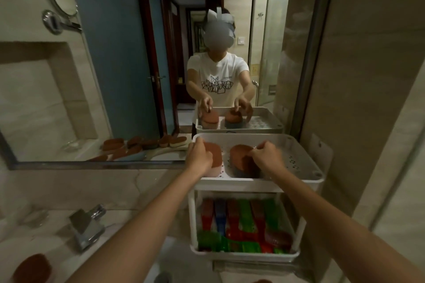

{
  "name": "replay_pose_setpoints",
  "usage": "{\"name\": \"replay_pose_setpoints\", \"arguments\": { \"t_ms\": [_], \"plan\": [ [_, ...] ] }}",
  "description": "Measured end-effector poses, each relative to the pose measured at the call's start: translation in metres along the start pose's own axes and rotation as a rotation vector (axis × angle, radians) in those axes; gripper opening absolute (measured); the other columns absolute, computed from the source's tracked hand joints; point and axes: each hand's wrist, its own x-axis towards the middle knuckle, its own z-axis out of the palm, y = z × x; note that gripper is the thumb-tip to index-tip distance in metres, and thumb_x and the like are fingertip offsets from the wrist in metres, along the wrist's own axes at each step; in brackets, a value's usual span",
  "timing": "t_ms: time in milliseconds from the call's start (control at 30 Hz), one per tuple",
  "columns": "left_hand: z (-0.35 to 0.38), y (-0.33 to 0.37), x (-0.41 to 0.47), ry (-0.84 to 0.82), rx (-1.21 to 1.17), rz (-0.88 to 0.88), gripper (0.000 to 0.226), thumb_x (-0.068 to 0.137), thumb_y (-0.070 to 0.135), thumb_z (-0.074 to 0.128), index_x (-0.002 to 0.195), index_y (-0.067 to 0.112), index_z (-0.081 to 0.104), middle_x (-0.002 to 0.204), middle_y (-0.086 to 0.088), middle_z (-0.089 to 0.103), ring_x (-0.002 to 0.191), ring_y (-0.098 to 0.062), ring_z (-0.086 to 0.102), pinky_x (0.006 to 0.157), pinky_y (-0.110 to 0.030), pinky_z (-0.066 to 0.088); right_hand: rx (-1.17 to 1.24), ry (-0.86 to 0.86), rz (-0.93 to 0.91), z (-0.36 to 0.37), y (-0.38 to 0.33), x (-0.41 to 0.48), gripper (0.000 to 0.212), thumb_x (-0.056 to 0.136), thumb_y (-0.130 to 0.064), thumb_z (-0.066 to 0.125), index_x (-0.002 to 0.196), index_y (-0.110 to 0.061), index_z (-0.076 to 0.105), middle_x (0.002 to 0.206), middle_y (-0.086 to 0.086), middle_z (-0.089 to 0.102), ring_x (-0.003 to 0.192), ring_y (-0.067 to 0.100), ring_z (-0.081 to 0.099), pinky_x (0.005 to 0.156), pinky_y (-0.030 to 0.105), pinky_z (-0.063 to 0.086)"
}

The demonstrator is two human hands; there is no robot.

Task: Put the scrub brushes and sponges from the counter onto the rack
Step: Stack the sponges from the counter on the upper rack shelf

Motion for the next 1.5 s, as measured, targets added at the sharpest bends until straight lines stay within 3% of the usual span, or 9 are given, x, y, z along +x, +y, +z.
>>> {"name": "replay_pose_setpoints", "arguments": {
  "t_ms": [133, 233, 367, 533, 633, 767, 900, 1267, 1500],
  "plan": [
    [-0.007, -0.003, 0.003, -0.09, 0.094, 0.101, 0.027, 0.093, 0.008, 0.044, 0.114, 0.011, 0.061, 0.128, -0.007, 0.053, 0.117, -0.024, 0.052, 0.081, -0.03, 0.047, -0.088, -0.167, -0.05, -0.007, 0.0, 0.002, 0.035, 0.092, -0.024, 0.055, 0.125, -0.012, 0.054, 0.127, 0.012, 0.056, 0.115, 0.027, 0.055, 0.087, 0.032, 0.049],
    [-0.015, -0.006, 0.006, -0.222, 0.188, 0.151, 0.033, 0.084, 0.014, 0.06, 0.117, 0.013, 0.06, 0.124, -0.006, 0.058, 0.11, -0.022, 0.056, 0.082, -0.03, 0.048, -0.286, -0.288, -0.13, -0.005, -0.007, -0.002, 0.044, 0.092, -0.027, 0.055, 0.133, -0.013, 0.05, 0.13, 0.011, 0.057, 0.114, 0.025, 0.056, 0.081, 0.026, 0.044],
    [-0.021, -0.006, 0.01, -0.26, 0.357, 0.278, 0.035, 0.079, 0.029, 0.064, 0.111, 0.015, 0.057, 0.112, -0.001, 0.05, 0.097, -0.018, 0.051, 0.077, -0.029, 0.043, -0.398, -0.255, -0.168, 0.005, -0.014, -0.001, 0.047, 0.094, -0.03, 0.051, 0.138, -0.014, 0.045, 0.128, 0.012, 0.059, 0.112, 0.025, 0.057, 0.083, 0.029, 0.046],
    [-0.024, -0.01, 0.022, -0.367, 0.432, 0.334, 0.05, 0.081, 0.026, 0.064, 0.126, 0.017, 0.045, 0.127, -0.002, 0.044, 0.103, -0.017, 0.046, 0.079, -0.027, 0.04, -0.377, -0.22, -0.151, 0.016, -0.016, 0.006, 0.049, 0.095, -0.029, 0.049, 0.14, -0.014, 0.041, 0.135, 0.014, 0.054, 0.12, 0.028, 0.053, 0.098, 0.036, 0.045],
    [-0.02, -0.012, 0.029, -0.356, 0.41, 0.332, 0.052, 0.086, 0.022, 0.06, 0.134, 0.015, 0.041, 0.134, -0.005, 0.044, 0.113, -0.022, 0.05, 0.079, -0.027, 0.038, -0.362, -0.229, -0.156, 0.02, -0.016, 0.013, 0.048, 0.095, -0.029, 0.047, 0.14, -0.013, 0.041, 0.131, 0.014, 0.056, 0.115, 0.026, 0.056, 0.095, 0.035, 0.048],
    [-0.013, -0.016, 0.035, -0.303, 0.373, 0.338, 0.05, 0.088, 0.02, 0.058, 0.135, 0.013, 0.043, 0.139, -0.006, 0.045, 0.121, -0.022, 0.047, 0.089, -0.028, 0.039, -0.397, -0.222, -0.205, 0.028, -0.014, 0.02, 0.039, 0.097, -0.028, 0.044, 0.132, -0.012, 0.049, 0.114, 0.013, 0.06, 0.093, 0.022, 0.059, 0.073, 0.024, 0.046],
    [-0.005, -0.02, 0.036, -0.236, 0.386, 0.35, 0.053, 0.09, 0.016, 0.053, 0.141, 0.012, 0.039, 0.145, -0.006, 0.041, 0.131, -0.024, 0.04, 0.107, -0.033, 0.035, -0.501, -0.186, -0.244, 0.035, -0.012, 0.024, 0.039, 0.099, -0.03, 0.037, 0.129, -0.009, 0.048, 0.127, 0.021, 0.053, 0.111, 0.034, 0.054, 0.092, 0.036, 0.042],
    [-0.006, -0.016, 0.027, -0.167, 0.31, 0.299, 0.055, 0.086, 0.026, 0.056, 0.138, 0.01, 0.046, 0.141, -0.009, 0.045, 0.127, -0.023, 0.045, 0.101, -0.032, 0.039, -0.55, -0.301, -0.195, 0.033, -0.011, 0.018, 0.063, 0.097, -0.051, 0.024, 0.149, -0.017, 0.019, 0.151, 0.022, 0.025, 0.138, 0.039, 0.03, 0.113, 0.043, 0.027],
    [-0.022, -0.003, 0.0, -0.088, 0.163, 0.268, 0.044, 0.09, 0.009, 0.044, 0.133, 0.013, 0.049, 0.136, -0.012, 0.05, 0.119, -0.029, 0.052, 0.101, -0.043, 0.044, -0.321, -0.082, -0.334, 0.02, -0.023, -0.013, 0.045, 0.099, -0.036, 0.033, 0.137, -0.013, 0.04, 0.14, 0.016, 0.041, 0.128, 0.032, 0.042, 0.106, 0.04, 0.036]
  ]
}}
